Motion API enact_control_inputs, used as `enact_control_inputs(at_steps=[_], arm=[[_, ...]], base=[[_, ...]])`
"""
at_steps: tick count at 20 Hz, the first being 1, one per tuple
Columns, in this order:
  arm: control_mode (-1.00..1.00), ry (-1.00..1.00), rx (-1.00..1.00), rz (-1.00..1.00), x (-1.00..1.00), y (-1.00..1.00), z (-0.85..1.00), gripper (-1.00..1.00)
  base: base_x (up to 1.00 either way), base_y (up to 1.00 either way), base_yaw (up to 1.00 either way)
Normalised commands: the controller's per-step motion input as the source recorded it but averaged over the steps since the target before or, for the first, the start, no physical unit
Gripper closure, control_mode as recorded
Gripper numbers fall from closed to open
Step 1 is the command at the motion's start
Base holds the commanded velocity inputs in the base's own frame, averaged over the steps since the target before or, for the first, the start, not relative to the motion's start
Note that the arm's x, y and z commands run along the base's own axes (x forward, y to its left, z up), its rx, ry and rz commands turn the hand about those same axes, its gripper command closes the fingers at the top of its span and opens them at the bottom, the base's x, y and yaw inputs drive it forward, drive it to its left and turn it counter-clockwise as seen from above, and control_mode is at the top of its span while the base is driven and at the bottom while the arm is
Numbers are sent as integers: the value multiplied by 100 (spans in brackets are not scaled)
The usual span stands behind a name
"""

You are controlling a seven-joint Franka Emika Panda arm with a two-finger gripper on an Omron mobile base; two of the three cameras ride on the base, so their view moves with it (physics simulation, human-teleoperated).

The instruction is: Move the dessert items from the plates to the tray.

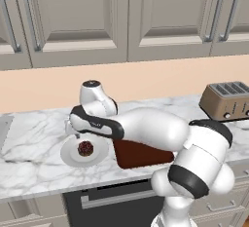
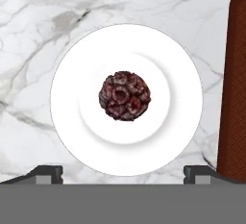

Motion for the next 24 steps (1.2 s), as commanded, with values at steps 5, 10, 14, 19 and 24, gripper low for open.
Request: enact_control_inputs(at_steps=[5,10,14,19,24], arm=[[-100,0,0,0,25,3,-9,-100],[-100,2,0,0,5,0,-20,-100],[-100,1,0,0,8,0,-39,-100],[-100,0,0,0,18,0,-28,-100],[-100,0,0,0,17,9,-10,-100]], base=[[0,0,0],[0,0,0],[0,0,0],[0,0,0],[0,0,0]])
